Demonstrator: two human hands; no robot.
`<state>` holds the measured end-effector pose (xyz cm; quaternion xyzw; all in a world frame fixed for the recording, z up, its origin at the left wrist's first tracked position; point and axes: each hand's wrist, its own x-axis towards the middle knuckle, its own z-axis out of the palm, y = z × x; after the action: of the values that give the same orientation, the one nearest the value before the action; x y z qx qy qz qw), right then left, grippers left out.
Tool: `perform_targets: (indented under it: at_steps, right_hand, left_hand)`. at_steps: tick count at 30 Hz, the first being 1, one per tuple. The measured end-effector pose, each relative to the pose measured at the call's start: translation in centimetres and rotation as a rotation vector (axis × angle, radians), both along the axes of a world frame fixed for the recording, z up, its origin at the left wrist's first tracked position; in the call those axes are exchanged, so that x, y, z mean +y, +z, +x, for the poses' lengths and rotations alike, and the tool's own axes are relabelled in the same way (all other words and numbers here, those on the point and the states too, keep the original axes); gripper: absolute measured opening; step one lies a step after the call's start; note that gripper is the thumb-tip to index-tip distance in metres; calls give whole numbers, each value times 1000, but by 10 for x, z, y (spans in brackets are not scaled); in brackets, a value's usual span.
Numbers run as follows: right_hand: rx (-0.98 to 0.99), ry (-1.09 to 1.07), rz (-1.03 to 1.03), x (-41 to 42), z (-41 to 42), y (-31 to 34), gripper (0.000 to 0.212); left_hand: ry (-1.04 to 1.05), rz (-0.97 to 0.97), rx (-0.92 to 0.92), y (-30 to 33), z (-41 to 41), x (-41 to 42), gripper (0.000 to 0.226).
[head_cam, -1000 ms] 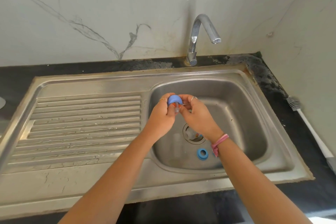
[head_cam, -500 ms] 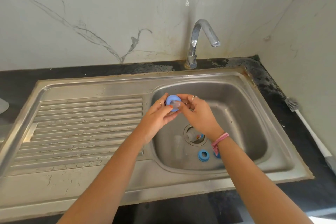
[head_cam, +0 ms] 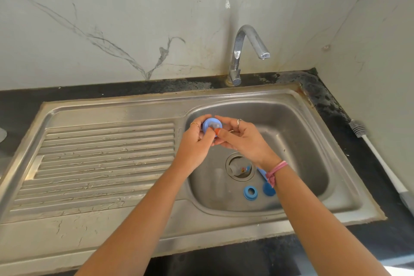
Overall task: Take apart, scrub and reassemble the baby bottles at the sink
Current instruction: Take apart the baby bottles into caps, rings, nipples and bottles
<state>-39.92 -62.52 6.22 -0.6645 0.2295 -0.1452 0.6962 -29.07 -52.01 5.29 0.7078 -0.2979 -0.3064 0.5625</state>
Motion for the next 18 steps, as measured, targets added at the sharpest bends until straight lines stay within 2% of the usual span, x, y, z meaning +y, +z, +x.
perform_targets:
  at_steps: [2, 5, 8, 10, 13, 16, 18]
  right_hand:
    - [29, -78, -15, 4, 2, -3, 26]
    - [50, -185, 11, 10, 5, -6, 23]
    - [64, -225, -1, 10, 5, -5, 24]
    - [75, -218, -3, 8, 5, -5, 24]
    - [70, -104, 63, -2, 3, -5, 28]
    - [17, 127, 229, -12, -4, -6, 35]
    - [-41, 156, 429, -16, -6, -10, 35]
  left_hand:
    - [65, 14, -38, -1, -5, -3, 23]
    - [102, 32, -2, 1, -9, -5, 22]
    - [-8, 4, 205, 6, -4, -3, 26]
    - [-95, -83, 405, 11, 1, 0, 28]
    - [-84, -179, 607, 14, 4, 4, 22]
    - [-66, -182, 608, 11, 6, 6, 24]
    - [-61, -192, 649, 11, 6, 6, 28]
